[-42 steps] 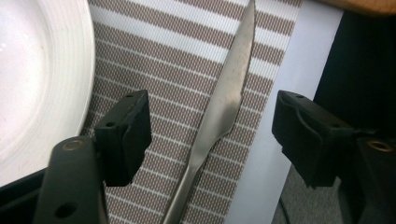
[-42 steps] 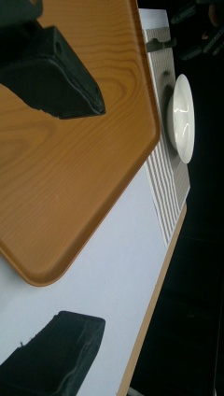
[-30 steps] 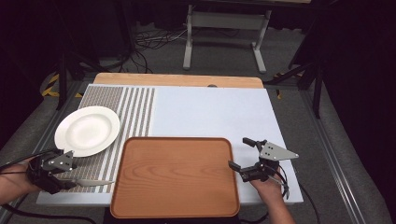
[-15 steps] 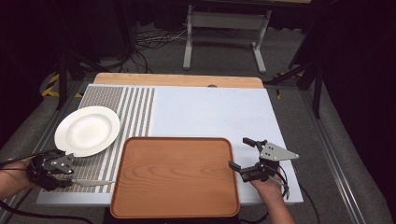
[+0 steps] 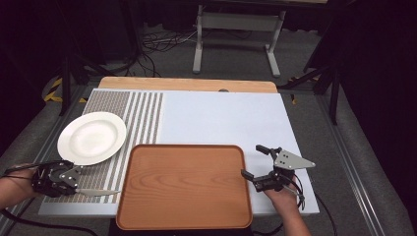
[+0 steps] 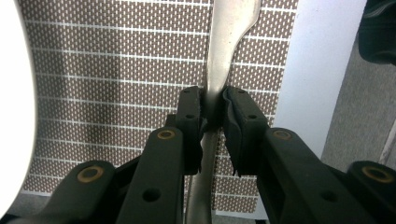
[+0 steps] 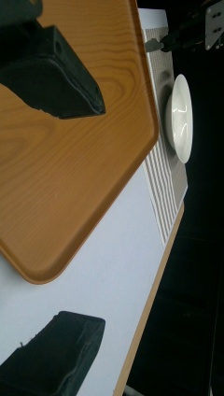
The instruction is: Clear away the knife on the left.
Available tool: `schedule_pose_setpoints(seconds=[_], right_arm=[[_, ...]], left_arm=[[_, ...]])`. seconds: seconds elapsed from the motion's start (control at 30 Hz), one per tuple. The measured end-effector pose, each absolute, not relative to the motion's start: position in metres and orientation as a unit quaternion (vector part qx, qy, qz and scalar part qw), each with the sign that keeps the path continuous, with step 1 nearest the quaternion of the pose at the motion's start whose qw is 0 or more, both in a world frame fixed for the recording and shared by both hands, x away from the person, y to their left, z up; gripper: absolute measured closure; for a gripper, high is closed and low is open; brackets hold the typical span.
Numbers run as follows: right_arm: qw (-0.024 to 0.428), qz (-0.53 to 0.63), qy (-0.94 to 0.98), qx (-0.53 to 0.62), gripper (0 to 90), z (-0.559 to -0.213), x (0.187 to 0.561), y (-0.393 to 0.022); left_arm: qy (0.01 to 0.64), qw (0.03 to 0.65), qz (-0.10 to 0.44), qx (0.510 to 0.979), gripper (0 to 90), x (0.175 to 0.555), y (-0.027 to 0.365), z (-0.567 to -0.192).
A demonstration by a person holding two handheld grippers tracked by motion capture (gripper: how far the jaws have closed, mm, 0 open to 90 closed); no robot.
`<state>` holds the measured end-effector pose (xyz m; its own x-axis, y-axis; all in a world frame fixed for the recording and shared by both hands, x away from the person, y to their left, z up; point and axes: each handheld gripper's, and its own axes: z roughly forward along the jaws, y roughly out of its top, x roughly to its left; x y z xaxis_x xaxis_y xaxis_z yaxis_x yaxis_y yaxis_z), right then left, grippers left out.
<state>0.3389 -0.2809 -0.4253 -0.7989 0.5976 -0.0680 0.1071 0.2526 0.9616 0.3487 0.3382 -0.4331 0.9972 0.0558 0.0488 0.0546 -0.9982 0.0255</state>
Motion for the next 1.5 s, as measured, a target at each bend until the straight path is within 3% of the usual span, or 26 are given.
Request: schedule_pose_setpoints(seconds=[0.63, 1.1, 1.5], right_arm=[[0.213, 0.573, 0.757, 0.232, 1.4, -0.425, 0.339, -0.283], [0.211, 0.574, 0.756, 0.233, 1.4, -0.425, 0.340, -0.283], [0.209, 0.576, 0.755, 0.234, 1.4, -0.425, 0.340, -0.283]], left_arm=[[0.015, 0.008, 0.035, 0.999, 79.9, 0.344, 0.337, -0.433], [0.055, -0.012, 0.041, 0.998, 80.3, 0.345, 0.334, -0.419], [0.096, 0.044, 0.050, 0.993, 80.3, 0.348, 0.327, -0.387]])
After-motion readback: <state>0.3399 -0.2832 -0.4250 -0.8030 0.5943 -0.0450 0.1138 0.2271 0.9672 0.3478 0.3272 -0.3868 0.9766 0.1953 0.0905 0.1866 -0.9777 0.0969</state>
